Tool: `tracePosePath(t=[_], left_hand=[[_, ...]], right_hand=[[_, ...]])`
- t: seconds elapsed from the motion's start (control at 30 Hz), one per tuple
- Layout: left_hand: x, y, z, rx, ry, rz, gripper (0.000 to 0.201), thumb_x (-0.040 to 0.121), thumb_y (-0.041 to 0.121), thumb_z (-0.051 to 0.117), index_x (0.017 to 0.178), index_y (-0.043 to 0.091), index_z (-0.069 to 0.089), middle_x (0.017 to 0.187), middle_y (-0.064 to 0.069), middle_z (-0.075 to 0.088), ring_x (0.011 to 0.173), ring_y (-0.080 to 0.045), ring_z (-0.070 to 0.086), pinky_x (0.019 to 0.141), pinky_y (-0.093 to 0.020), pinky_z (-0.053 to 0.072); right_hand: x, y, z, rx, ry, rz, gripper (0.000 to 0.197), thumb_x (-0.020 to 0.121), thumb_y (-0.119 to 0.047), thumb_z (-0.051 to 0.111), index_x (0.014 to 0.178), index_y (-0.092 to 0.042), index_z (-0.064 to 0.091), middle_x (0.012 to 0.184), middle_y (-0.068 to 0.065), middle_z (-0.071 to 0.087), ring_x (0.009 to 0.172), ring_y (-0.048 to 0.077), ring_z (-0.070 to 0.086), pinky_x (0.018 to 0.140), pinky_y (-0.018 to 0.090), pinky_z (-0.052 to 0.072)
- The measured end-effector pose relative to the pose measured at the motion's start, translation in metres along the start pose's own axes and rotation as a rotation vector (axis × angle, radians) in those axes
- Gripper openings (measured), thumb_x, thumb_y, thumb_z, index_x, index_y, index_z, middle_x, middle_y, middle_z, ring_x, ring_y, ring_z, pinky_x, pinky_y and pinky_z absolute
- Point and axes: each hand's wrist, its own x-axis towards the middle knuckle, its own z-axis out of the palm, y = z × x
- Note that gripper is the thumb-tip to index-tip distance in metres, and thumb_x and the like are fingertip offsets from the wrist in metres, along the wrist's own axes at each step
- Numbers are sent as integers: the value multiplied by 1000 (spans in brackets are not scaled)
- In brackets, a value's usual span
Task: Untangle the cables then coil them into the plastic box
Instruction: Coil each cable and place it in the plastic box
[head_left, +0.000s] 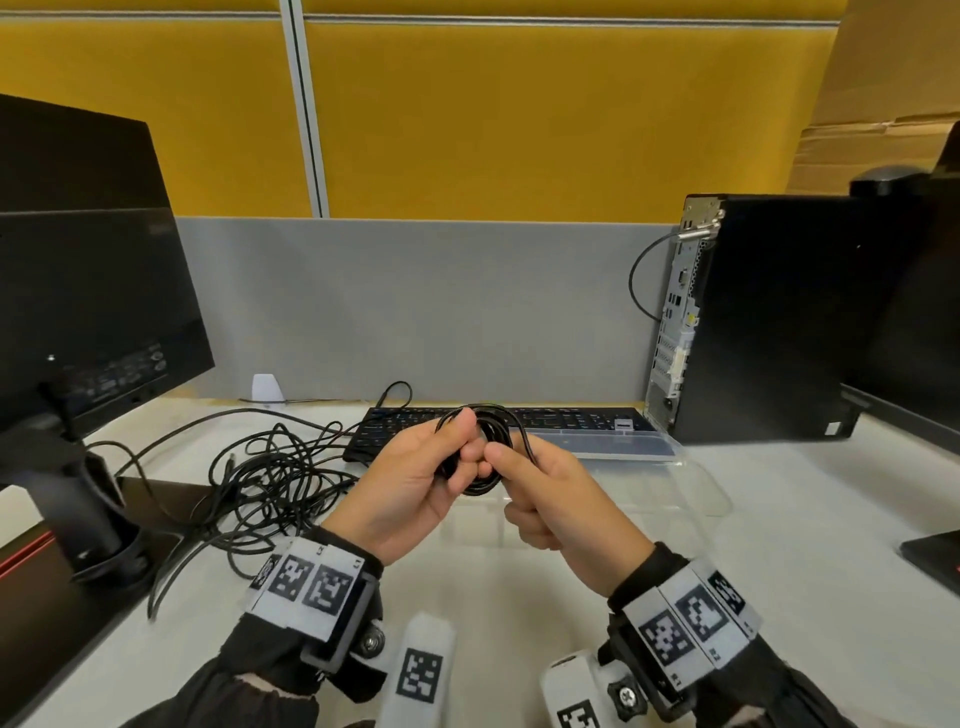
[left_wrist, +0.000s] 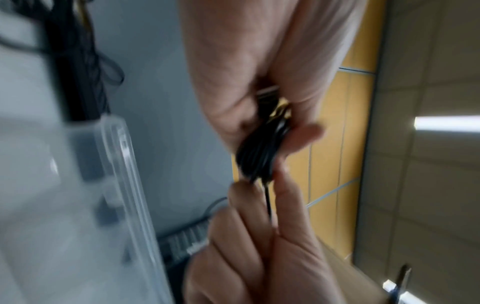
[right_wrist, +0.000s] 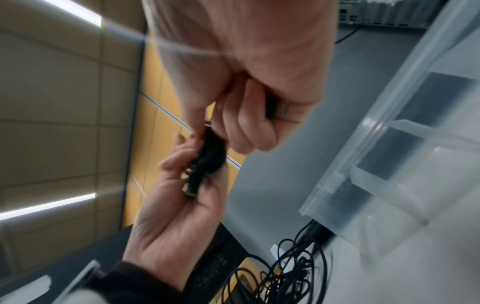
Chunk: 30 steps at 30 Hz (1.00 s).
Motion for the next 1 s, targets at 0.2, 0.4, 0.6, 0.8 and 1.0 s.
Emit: tracePosePath(t=[0.2,0.4,0.6,0.8,1.0], left_hand=[[-6,-10,1,407,25,57,21,90,20,50,74,8,56,66,5,62,70,-9,60,74,-24,53],[-7,-16,-13,585,197,90,29,99,25,38,74,15,49,64,5,47,60,-7,48,55,-21,43],[-9,-22,-15,565,219,86,32,100,28,33,74,15,47,59,10,41,56,-6,41,60,-27,33],[-15,-22,6,376,245,142,34,100,29,36,70,16,45,57,11,39,64,-14,37,65,-30,30],[-19,-28,28,162,223,128,26,99,26,33,90,8,50,80,-8,43,76,-19,39,73,-30,36]], right_hand=[[-1,8,-3,-97,118,-25,12,97,-24,48,90,-19,57,41,-16,37,37,1,24,37,13,20],[-4,14,-15,-152,79,-54,20,96,-33,47,101,-16,56,47,-13,28,40,6,20,39,18,18],[-5,18,-54,-656,46,-174,28,100,-23,40,81,-20,60,51,-17,44,50,0,39,53,11,30],[-8,16,-62,-923,21,-207,18,89,-44,45,79,-41,60,87,-14,51,87,2,44,80,15,33],[-5,14,-45,-305,228,-218,20,95,-12,49,81,-15,63,69,-2,64,64,9,63,67,21,53]])
